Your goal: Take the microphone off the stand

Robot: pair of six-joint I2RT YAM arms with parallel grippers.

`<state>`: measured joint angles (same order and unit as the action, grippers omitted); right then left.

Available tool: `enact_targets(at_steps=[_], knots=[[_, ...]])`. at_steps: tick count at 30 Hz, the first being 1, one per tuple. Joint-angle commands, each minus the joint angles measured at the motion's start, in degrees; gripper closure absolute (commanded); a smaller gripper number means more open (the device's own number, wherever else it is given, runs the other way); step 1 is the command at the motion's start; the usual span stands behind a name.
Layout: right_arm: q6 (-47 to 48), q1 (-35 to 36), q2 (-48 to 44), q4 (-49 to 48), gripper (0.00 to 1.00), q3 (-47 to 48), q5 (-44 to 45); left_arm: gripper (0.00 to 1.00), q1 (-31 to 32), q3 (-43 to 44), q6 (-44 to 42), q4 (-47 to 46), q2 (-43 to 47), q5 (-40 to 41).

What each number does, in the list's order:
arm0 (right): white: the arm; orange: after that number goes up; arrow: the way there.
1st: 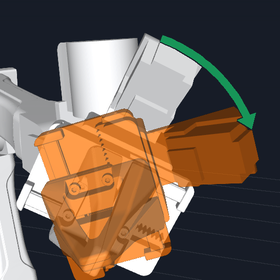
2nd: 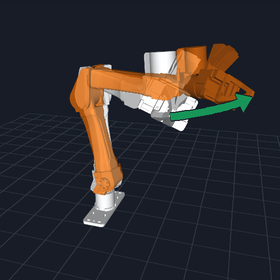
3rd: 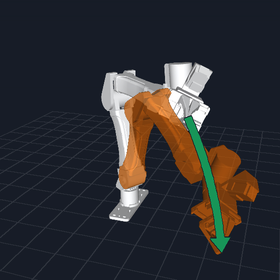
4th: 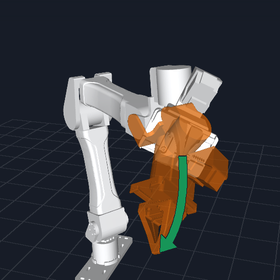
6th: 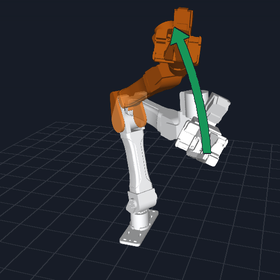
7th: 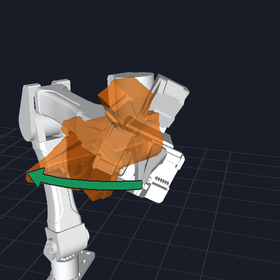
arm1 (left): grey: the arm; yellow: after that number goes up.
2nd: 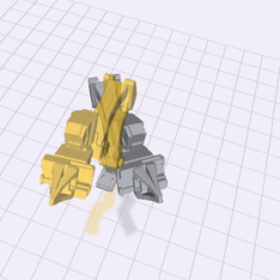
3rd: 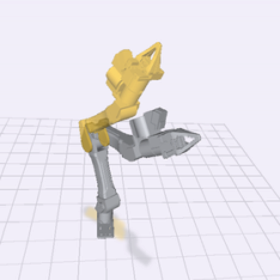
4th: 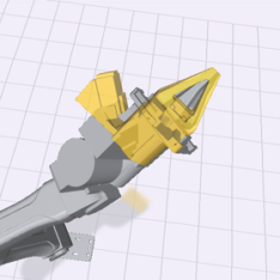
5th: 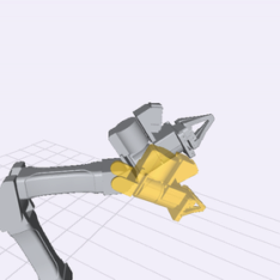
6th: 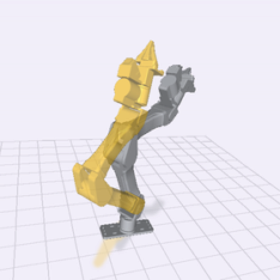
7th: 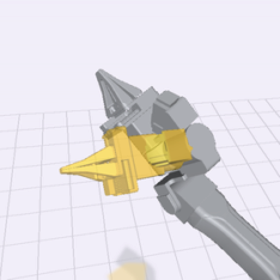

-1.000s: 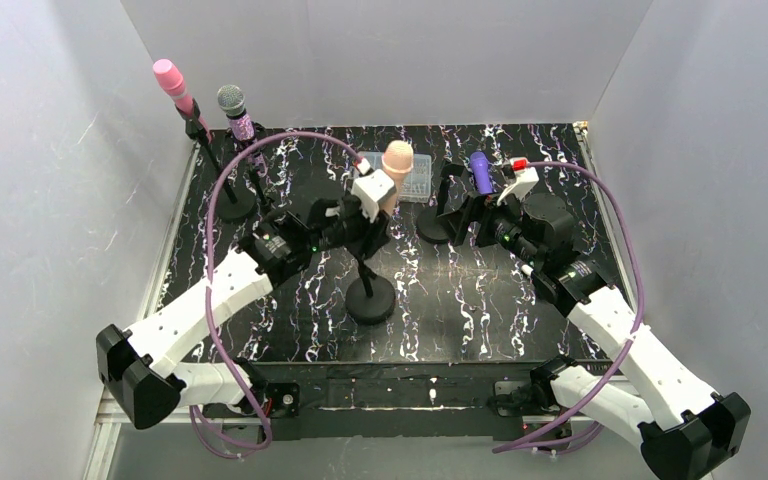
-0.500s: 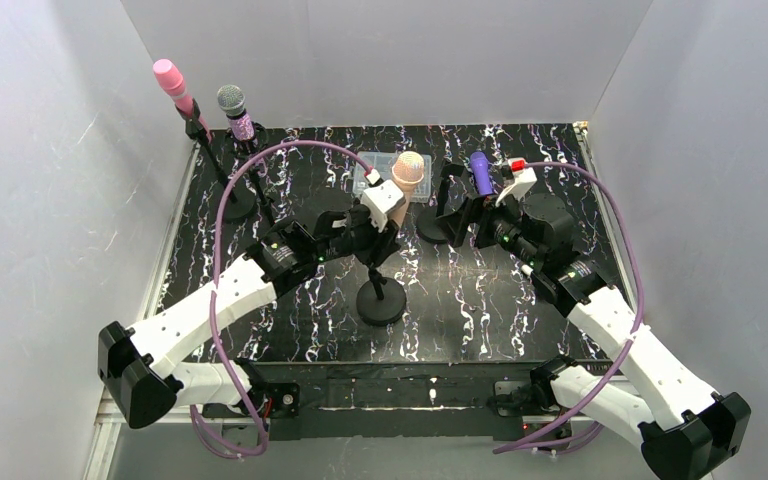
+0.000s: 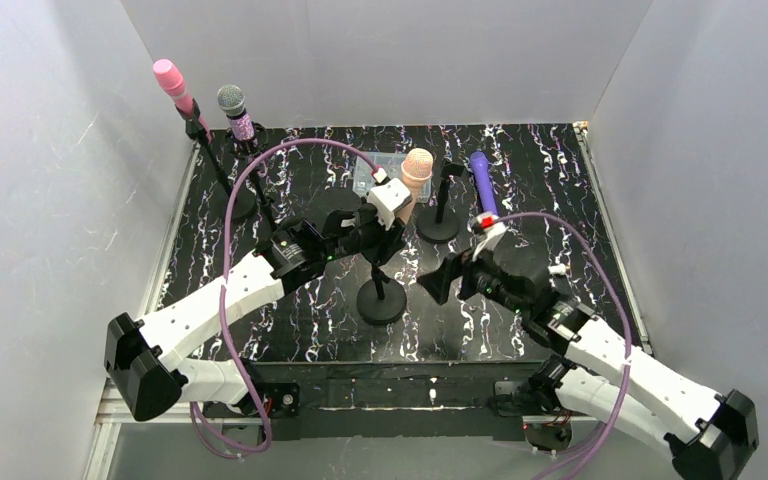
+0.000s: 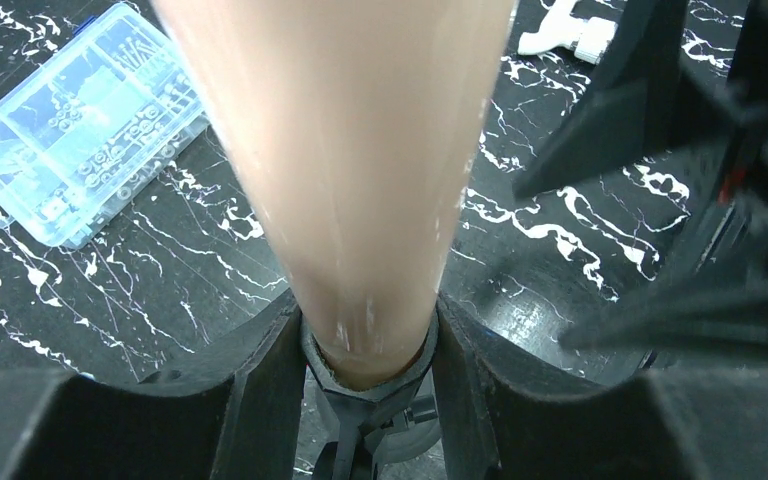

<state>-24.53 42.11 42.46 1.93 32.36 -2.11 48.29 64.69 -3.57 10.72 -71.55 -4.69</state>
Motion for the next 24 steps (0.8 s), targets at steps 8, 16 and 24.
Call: enact_targets(at_steps=[8, 16, 24], knots=[[-4.1, 19.7, 11.3, -25.3, 0.13, -6.2, 17.2, 1.0, 0.4, 3.1, 0.6, 0.4, 0.0, 2.3], [-9.9, 19.9, 15.4, -30.1, 0.25, -6.2, 18.7, 1.0, 0.4, 2.9, 0.3, 0.7, 0.2, 1.7], [-12.0, 19.9, 12.0, -27.4, 0.19, -7.7, 21.5, 0.97, 0.3, 5.8, -1.0, 2.8, -1.9, -1.1]])
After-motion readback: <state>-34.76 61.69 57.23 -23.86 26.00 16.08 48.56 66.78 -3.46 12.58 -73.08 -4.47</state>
